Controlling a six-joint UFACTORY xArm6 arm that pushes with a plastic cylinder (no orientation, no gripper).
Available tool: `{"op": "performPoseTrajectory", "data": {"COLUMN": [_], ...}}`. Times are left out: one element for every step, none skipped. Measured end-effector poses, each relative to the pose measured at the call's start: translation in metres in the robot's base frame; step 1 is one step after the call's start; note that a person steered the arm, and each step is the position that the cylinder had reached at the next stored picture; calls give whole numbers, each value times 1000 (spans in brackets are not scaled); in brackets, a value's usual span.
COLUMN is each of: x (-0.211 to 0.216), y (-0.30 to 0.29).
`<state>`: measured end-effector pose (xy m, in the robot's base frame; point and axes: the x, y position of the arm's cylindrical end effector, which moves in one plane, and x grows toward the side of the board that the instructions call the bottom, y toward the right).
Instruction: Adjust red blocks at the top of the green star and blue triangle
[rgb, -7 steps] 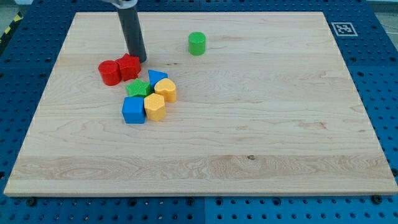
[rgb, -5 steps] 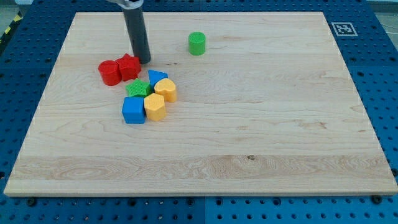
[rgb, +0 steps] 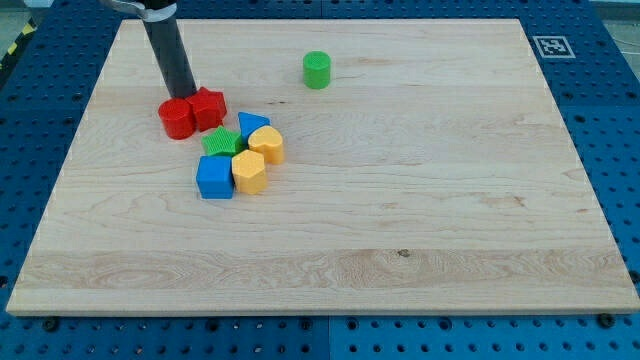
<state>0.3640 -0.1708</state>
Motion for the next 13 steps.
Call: {"op": "performPoseTrajectory", "data": {"x": [5, 5, 9, 13, 5, -13, -27, -27, -6, 35, 71, 72, 67], "y": [7, 7, 9, 9, 9, 0, -33, -61, -76, -76, -76, -61, -58]}}
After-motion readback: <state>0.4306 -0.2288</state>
